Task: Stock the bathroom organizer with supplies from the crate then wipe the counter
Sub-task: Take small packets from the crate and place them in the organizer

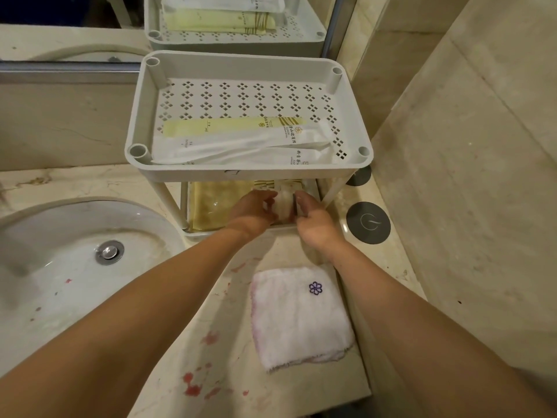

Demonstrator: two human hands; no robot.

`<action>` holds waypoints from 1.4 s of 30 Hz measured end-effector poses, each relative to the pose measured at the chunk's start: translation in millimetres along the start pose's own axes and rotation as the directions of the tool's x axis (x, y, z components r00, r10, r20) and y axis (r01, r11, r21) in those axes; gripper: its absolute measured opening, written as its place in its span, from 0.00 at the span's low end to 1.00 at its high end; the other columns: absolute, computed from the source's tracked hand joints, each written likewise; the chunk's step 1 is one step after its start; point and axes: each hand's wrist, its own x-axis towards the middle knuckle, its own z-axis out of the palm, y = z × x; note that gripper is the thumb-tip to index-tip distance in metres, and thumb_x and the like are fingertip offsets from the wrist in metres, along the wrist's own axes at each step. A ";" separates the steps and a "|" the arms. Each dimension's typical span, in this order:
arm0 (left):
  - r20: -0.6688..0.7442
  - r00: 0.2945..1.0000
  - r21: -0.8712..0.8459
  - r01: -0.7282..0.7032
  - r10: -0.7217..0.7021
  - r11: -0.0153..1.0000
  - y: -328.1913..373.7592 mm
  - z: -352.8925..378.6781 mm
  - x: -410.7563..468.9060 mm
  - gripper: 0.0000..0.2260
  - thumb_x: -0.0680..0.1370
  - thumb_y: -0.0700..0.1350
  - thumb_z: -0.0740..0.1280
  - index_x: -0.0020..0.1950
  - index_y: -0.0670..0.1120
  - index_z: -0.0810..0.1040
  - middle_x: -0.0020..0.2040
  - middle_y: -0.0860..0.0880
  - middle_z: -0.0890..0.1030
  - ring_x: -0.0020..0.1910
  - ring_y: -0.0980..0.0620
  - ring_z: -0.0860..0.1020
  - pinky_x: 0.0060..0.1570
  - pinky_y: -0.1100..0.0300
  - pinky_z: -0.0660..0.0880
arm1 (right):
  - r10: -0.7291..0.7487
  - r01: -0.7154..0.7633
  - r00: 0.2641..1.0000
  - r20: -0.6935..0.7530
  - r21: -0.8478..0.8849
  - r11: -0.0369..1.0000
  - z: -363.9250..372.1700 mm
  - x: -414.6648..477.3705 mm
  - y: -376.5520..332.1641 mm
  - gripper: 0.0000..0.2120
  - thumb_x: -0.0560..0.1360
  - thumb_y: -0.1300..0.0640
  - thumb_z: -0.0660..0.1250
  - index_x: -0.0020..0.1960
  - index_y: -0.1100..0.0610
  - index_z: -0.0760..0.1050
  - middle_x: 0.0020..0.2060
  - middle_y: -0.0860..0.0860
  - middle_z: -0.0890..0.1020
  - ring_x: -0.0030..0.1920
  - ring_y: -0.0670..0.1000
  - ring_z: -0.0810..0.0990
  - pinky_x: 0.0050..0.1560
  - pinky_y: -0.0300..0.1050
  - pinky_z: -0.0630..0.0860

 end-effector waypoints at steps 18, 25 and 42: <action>-0.065 0.995 -0.095 -0.076 0.070 0.993 -0.6 -6.9 -27.6 0.29 0.69 0.48 0.77 0.68 0.52 0.73 0.56 0.53 0.78 0.47 0.53 0.78 0.49 0.60 0.75 | -0.094 0.090 0.995 -0.014 -0.172 0.981 -5.2 -10.5 9.5 0.30 0.75 0.64 0.63 0.76 0.51 0.63 0.70 0.52 0.71 0.69 0.54 0.70 0.61 0.36 0.65; -0.109 0.991 -0.041 -0.079 0.074 0.996 -10.1 -24.4 -72.0 0.30 0.72 0.48 0.75 0.71 0.53 0.69 0.61 0.52 0.76 0.52 0.55 0.76 0.48 0.62 0.73 | -0.144 0.142 0.990 0.005 -0.219 0.965 6.8 -31.1 3.6 0.28 0.74 0.63 0.66 0.73 0.54 0.66 0.69 0.54 0.70 0.68 0.56 0.71 0.68 0.48 0.69; -0.333 0.938 -0.105 0.061 -0.093 0.993 -86.1 -85.4 -211.5 0.27 0.72 0.50 0.74 0.70 0.55 0.70 0.60 0.56 0.74 0.53 0.59 0.75 0.54 0.59 0.75 | -0.345 0.399 0.906 0.246 -0.222 0.889 103.7 -109.8 -39.7 0.30 0.73 0.56 0.66 0.74 0.48 0.64 0.70 0.47 0.68 0.67 0.49 0.70 0.62 0.47 0.72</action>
